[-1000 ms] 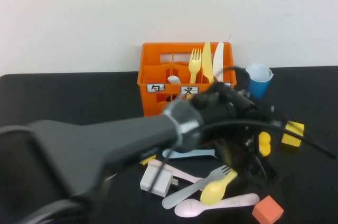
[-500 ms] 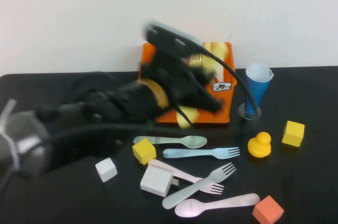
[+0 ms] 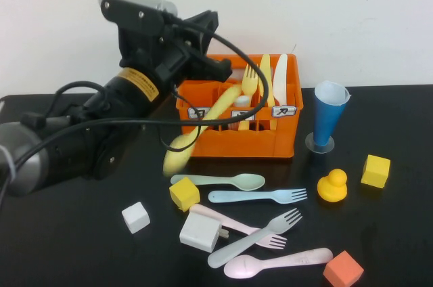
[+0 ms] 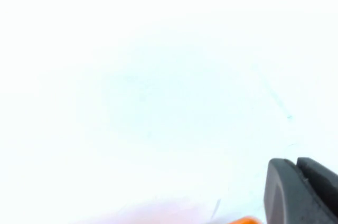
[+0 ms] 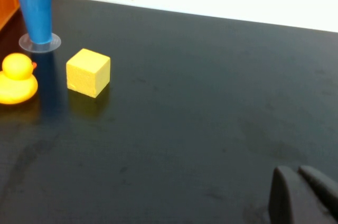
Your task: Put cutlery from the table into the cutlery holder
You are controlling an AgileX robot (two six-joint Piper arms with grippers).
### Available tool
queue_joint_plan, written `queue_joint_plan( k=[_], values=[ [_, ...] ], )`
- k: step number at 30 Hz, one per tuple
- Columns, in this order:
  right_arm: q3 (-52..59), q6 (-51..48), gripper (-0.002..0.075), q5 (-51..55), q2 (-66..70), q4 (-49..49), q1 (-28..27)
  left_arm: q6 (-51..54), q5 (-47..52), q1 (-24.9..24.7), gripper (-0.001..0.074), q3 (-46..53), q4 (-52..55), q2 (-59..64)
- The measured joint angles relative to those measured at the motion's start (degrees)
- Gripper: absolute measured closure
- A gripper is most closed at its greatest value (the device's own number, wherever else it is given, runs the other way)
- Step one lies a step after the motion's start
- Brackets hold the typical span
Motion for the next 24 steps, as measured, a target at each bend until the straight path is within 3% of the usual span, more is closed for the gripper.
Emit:
queue_joint_plan(
  k=[11,18,24],
  values=[
    [0.0,0.0,0.0729,0.0,0.0,0.0,0.0,-2.23,-0.39,0.81,0.0735,0.0,2.4,4.04],
    [0.0,0.0,0.0729,0.0,0.0,0.0,0.0,-12.38,27.72,-5.38,0.0736,0.0,11.44,-5.8],
    [0.0,0.0,0.0729,0.0,0.0,0.0,0.0,-11.89,55.32,-10.24,0.0735,0.57,10.08,-12.96]
  ],
)
